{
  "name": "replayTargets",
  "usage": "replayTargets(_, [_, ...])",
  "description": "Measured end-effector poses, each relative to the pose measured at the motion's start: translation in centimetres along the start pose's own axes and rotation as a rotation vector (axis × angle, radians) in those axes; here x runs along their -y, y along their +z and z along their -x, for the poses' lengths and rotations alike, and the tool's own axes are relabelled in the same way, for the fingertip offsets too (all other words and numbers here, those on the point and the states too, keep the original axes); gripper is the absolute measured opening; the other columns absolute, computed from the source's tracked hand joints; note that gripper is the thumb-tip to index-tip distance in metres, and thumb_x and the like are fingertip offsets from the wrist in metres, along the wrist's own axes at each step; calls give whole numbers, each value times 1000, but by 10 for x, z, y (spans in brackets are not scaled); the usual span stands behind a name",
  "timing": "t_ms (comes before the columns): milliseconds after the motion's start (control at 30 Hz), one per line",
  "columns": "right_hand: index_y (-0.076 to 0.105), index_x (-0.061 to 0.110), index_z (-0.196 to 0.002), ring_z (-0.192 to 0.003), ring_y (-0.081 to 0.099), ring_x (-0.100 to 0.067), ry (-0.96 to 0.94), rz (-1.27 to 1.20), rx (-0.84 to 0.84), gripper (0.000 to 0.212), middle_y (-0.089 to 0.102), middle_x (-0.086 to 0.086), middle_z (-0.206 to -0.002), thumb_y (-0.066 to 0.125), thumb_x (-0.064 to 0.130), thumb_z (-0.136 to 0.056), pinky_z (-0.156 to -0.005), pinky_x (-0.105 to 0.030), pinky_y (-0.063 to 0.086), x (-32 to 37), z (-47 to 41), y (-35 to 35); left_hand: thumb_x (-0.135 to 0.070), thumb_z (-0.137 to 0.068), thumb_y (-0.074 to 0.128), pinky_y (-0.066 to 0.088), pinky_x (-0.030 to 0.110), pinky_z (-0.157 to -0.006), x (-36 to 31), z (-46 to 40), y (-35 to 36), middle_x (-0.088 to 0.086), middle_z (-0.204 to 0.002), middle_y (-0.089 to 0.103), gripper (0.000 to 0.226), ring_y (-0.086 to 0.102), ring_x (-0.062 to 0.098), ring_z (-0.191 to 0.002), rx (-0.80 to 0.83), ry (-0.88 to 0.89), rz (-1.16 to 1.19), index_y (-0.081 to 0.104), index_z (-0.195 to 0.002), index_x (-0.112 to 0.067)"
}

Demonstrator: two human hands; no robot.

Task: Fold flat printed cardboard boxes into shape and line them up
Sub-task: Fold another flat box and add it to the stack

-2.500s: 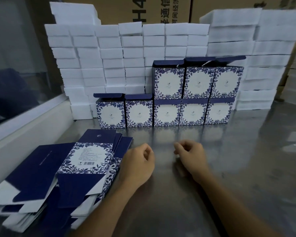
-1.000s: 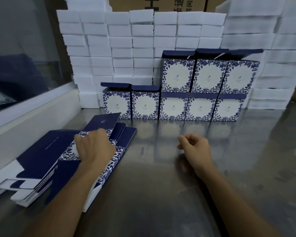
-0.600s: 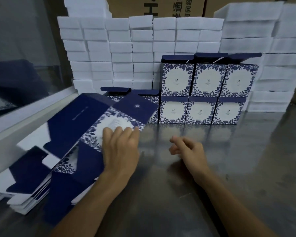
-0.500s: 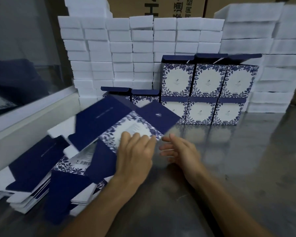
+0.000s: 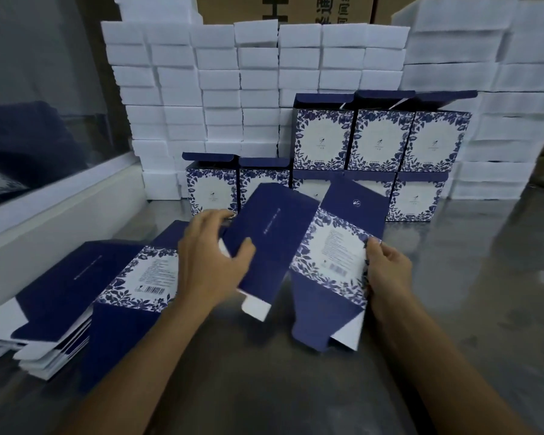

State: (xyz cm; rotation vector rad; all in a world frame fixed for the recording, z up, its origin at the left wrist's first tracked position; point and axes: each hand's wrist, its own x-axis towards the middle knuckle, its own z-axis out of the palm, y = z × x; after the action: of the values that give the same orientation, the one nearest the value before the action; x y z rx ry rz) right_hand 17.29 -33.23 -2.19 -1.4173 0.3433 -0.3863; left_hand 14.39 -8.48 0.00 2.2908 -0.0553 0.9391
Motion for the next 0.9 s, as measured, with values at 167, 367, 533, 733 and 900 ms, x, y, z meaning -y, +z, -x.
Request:
replayTargets(167, [69, 12, -112, -58, 62, -11, 54, 3, 60, 18, 69, 3, -65, 57, 18, -100, -54, -22, 49, 8, 1, -12, -6, -78, 79, 60, 34, -71, 11, -12, -2, 11, -115, 69, 57, 73, 23, -88, 374, -596, 700, 61, -129, -25])
replayTargets(367, [74, 4, -115, -106, 67, -45, 287, -379, 377, 36, 67, -29, -118, 45, 21, -102, -91, -52, 57, 27, 28, 1, -3, -81, 71, 56, 31, -54, 15, -8, 1, 4, -89, 74, 42, 72, 24, -65, 265, -883, 854, 67, -121, -17])
replayTargets(533, [53, 12, -142, -136, 48, -31, 455, -940, 120, 64, 53, -1, -147, 38, 59, -101, -107, -45, 45, 30, 22, 7, -33, -90, 59, 54, 32, -58, 9, -9, -2, 3, -100, 73, 29, 69, 23, -76, 312, -941, 1156, 71, -107, -13])
replayTargets(733, [54, 34, -142, -131, 56, -24, 128, -627, 360, 71, 56, 4, -145, 52, 75, -84, -110, -49, 41, 14, 34, 22, -50, -80, 60, 54, 31, -64, -14, 4, 9, 1, -98, 72, 46, 70, 23, -80, 539, -809, 1189, 75, -106, -16])
replayTargets(900, [48, 49, -141, -134, 42, 10, -168, -79, 565, 74, 49, 35, -140, 43, 88, -78, -119, -34, 28, 7, 59, 41, -57, -70, 71, 41, 38, -89, -27, 15, 16, 4, -105, 53, 43, 51, 27, -99, 757, -677, 1421, 74, -93, -21])
